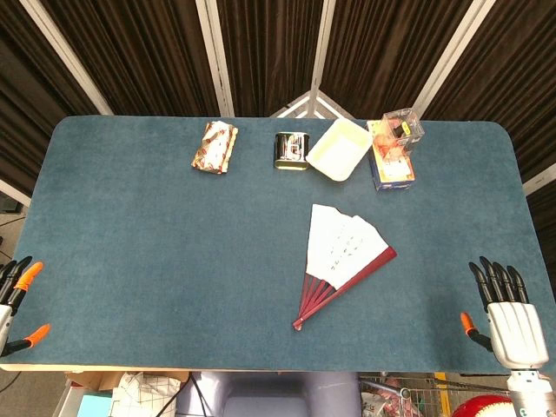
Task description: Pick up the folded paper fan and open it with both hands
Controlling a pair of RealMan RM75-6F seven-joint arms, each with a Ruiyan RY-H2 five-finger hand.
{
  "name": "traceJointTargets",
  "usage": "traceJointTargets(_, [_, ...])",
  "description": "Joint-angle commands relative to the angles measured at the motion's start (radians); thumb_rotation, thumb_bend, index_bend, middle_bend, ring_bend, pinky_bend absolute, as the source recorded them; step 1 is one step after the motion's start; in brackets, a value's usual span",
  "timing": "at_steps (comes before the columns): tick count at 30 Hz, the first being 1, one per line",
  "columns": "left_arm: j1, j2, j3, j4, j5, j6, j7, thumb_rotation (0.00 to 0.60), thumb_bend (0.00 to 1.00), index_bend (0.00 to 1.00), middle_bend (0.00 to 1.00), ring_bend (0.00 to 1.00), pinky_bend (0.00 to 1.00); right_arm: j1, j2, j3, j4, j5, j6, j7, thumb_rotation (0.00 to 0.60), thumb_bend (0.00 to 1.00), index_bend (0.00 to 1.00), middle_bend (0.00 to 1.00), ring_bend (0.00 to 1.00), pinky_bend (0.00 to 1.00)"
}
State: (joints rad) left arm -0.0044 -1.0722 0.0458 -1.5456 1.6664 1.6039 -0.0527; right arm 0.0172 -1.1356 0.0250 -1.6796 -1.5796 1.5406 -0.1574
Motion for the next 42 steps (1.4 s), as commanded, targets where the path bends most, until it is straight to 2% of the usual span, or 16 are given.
traceJointTargets(1, [-0.001,0.000,0.000,0.000,0.001,-0.001,0.002,0.600,0.05,0.00,0.00,0.00,0.00,-0.001,0.000,0.000,0.002,0.004,-0.002,0.002,0.600,0.36,0.00,0.00,0.00,0.00])
traceJointTargets(12, [0.001,0.000,0.001,0.000,0.002,0.003,-0.001,0.600,0.05,0.00,0.00,0.00,0.00,0.008,0.004,-0.008,0.002,-0.029,-0.003,0.015,0.600,0.36,0.00,0.00,0.00,0.00])
traceJointTargets(18, [-0.003,-0.001,0.000,-0.001,0.003,-0.004,0.001,0.600,0.05,0.00,0.00,0.00,0.00,0.045,-0.009,-0.009,0.039,-0.108,-0.006,0.077,0.600,0.36,0.00,0.00,0.00,0.00])
traceJointTargets(20, [-0.004,-0.001,0.000,-0.002,0.001,-0.005,0.001,0.600,0.05,0.00,0.00,0.00,0.00,0.079,-0.025,-0.011,0.080,-0.173,-0.012,0.120,0.600,0.36,0.00,0.00,0.00,0.00])
traceJointTargets(22, [-0.003,-0.001,-0.001,-0.003,0.000,-0.004,0.000,0.600,0.05,0.00,0.00,0.00,0.00,0.099,-0.036,-0.017,0.105,-0.204,-0.023,0.144,0.600,0.36,0.05,0.00,0.00,0.00])
traceJointTargets(26, [-0.005,-0.003,-0.001,-0.004,0.005,-0.002,0.007,0.600,0.05,0.00,0.00,0.00,0.00,0.177,-0.090,-0.040,0.213,-0.313,-0.067,0.220,0.600,0.36,0.18,0.03,0.00,0.00])
traceJointTargets(30, [-0.005,-0.006,-0.001,-0.004,0.005,-0.005,0.020,0.600,0.05,0.00,0.00,0.00,0.00,0.235,-0.163,-0.046,0.292,-0.373,-0.092,0.257,0.600,0.36,0.27,0.08,0.00,0.00])
traceJointTargets(36, [-0.006,-0.008,-0.002,-0.008,0.000,-0.009,0.027,0.600,0.05,0.00,0.00,0.00,0.00,0.289,-0.302,-0.055,0.386,-0.406,-0.121,0.291,0.600,0.36,0.37,0.13,0.01,0.00])
traceJointTargets(42, [-0.007,-0.007,-0.002,-0.012,-0.005,-0.015,0.029,0.600,0.05,0.00,0.00,0.00,0.00,0.317,-0.426,-0.061,0.480,-0.395,-0.160,0.281,0.600,0.36,0.41,0.14,0.01,0.00])
